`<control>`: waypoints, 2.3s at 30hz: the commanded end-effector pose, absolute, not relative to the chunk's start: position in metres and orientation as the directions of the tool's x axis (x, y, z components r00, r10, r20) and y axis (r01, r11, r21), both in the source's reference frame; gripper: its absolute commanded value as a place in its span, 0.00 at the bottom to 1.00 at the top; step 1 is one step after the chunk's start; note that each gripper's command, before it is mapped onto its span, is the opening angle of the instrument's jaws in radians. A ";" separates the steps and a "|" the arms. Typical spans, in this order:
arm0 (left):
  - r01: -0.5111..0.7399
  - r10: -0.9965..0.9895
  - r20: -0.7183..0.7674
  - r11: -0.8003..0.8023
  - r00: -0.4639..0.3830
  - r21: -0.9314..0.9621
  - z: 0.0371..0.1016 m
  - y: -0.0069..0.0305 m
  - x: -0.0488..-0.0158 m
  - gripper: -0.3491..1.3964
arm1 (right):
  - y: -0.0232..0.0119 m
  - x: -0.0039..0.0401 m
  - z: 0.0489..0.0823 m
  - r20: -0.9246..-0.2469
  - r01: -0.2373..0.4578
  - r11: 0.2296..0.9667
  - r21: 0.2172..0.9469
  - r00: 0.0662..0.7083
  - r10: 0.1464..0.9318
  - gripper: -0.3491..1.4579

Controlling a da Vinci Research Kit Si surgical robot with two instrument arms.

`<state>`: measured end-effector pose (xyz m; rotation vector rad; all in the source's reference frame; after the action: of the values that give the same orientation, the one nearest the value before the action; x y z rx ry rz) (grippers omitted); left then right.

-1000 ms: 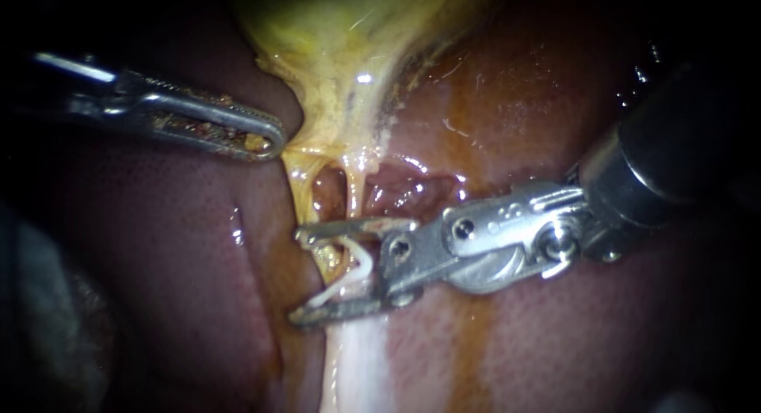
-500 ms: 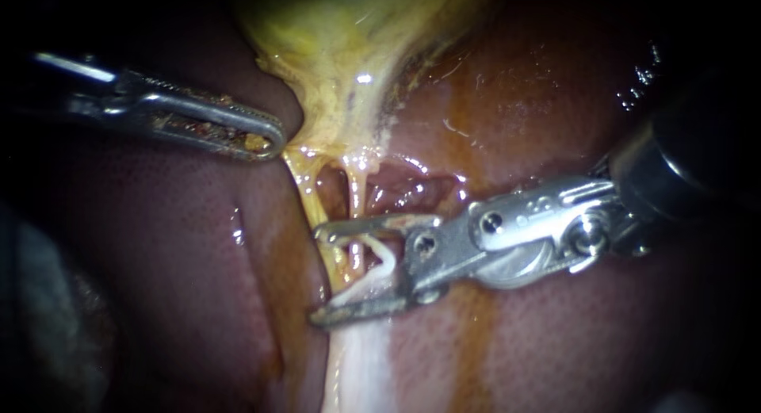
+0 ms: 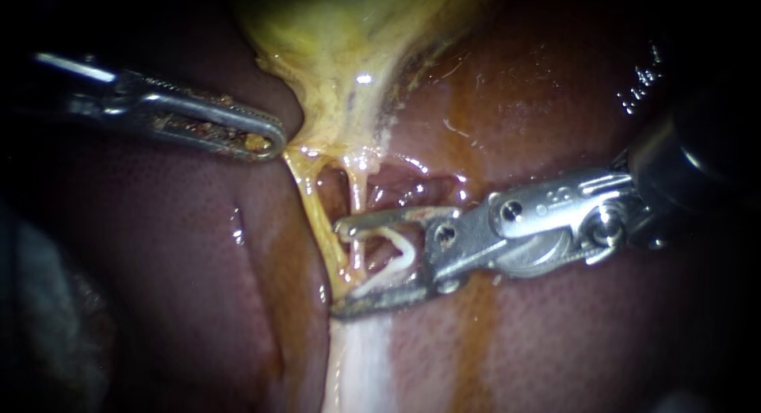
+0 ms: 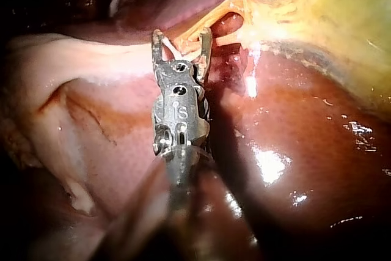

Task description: Clipping first clip left tube

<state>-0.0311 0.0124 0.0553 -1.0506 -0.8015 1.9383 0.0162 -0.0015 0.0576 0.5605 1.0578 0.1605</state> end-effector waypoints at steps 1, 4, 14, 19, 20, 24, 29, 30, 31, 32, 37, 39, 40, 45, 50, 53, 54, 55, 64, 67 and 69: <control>-0.331 0.850 -0.385 -0.501 -0.359 -0.799 0.0552 0.0124 -0.0311 0.00 | -0.0016 0.0162 0.0579 -0.778 0.136 0.849 0.511 0.493 0.389 0.47; -0.331 0.850 -0.385 -0.501 -0.359 -0.799 0.0552 0.0123 -0.0311 0.00 | -0.0017 0.0162 0.0587 -0.769 0.125 0.841 0.527 0.490 0.409 0.47; -0.331 0.851 -0.385 -0.501 -0.358 -0.799 0.0551 0.0123 -0.0311 0.00 | -0.0021 0.0165 0.0607 -0.738 0.101 0.804 0.586 0.477 0.478 0.47; -0.332 0.851 -0.385 -0.501 -0.358 -0.799 0.0550 0.0122 -0.0311 0.00 | -0.0021 0.0168 0.0609 -0.729 0.113 0.778 0.618 0.453 0.513 0.46; -0.332 0.851 -0.385 -0.501 -0.358 -0.799 0.0550 0.0122 -0.0311 0.00 | -0.0021 0.0170 0.0609 -0.727 0.116 0.774 0.622 0.453 0.516 0.46; -0.332 0.851 -0.385 -0.501 -0.358 -0.799 0.0550 0.0122 -0.0311 0.00 | -0.0021 0.0178 0.0610 -0.724 0.137 0.756 0.640 0.439 0.532 0.45; -0.332 0.851 -0.385 -0.501 -0.358 -0.799 0.0550 0.0122 -0.0311 0.00 | -0.0024 0.0191 0.0612 -0.718 0.137 0.748 0.650 0.434 0.544 0.45; -0.332 0.851 -0.385 -0.501 -0.358 -0.799 0.0550 0.0122 -0.0311 0.00 | -0.0025 0.0193 0.0612 -0.718 0.137 0.748 0.649 0.434 0.544 0.45; -0.332 0.851 -0.385 -0.501 -0.358 -0.799 0.0550 0.0122 -0.0311 0.00 | -0.0027 0.0196 0.0613 -0.715 0.134 0.746 0.652 0.436 0.547 0.45; -0.332 0.851 -0.385 -0.501 -0.358 -0.799 0.0550 0.0122 -0.0311 0.00 | -0.0028 0.0198 0.0614 -0.715 0.135 0.747 0.652 0.436 0.546 0.45; -0.332 0.851 -0.385 -0.501 -0.358 -0.799 0.0550 0.0122 -0.0312 0.00 | -0.0032 0.0207 0.0616 -0.714 0.134 0.744 0.654 0.433 0.550 0.45; -0.332 0.851 -0.385 -0.501 -0.358 -0.799 0.0550 0.0122 -0.0312 0.00 | -0.0032 0.0211 0.0615 -0.712 0.133 0.740 0.659 0.426 0.558 0.45; -0.332 0.851 -0.385 -0.501 -0.358 -0.799 0.0550 0.0122 -0.0312 0.00 | -0.0032 0.0212 0.0615 -0.713 0.137 0.739 0.660 0.425 0.558 0.45; -0.332 0.851 -0.385 -0.501 -0.358 -0.799 0.0550 0.0122 -0.0312 0.00 | -0.0037 0.0214 0.0605 -0.706 0.153 0.723 0.674 0.420 0.570 0.45; -0.332 0.851 -0.385 -0.501 -0.358 -0.799 0.0550 0.0122 -0.0312 0.00 | -0.0044 0.0216 0.0585 -0.704 0.174 0.707 0.686 0.406 0.583 0.45; -0.332 0.851 -0.385 -0.501 -0.358 -0.799 0.0550 0.0122 -0.0311 0.00 | -0.0050 0.0218 0.0571 -0.699 0.187 0.694 0.695 0.402 0.592 0.45; -0.332 0.851 -0.385 -0.501 -0.358 -0.799 0.0550 0.0122 -0.0311 0.00 | -0.0052 0.0218 0.0566 -0.696 0.192 0.688 0.700 0.400 0.596 0.45; -0.332 0.851 -0.385 -0.501 -0.358 -0.799 0.0550 0.0122 -0.0311 0.00 | -0.0055 0.0219 0.0562 -0.693 0.195 0.683 0.704 0.400 0.600 0.45; -0.331 0.851 -0.385 -0.501 -0.358 -0.799 0.0551 0.0122 -0.0311 0.00 | -0.0065 0.0223 0.0544 -0.688 0.224 0.661 0.716 0.390 0.612 0.45; -0.331 0.851 -0.385 -0.501 -0.358 -0.799 0.0551 0.0122 -0.0311 0.00 | -0.0063 0.0223 0.0545 -0.679 0.220 0.653 0.725 0.393 0.620 0.44; -0.331 0.851 -0.385 -0.501 -0.358 -0.799 0.0551 0.0123 -0.0311 0.00 | -0.0060 0.0222 0.0546 -0.665 0.212 0.641 0.737 0.398 0.633 0.43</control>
<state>-0.0311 0.0123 0.0551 -1.0497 -0.7997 1.9379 0.0221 -0.0058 0.0546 0.8841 1.1609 0.3228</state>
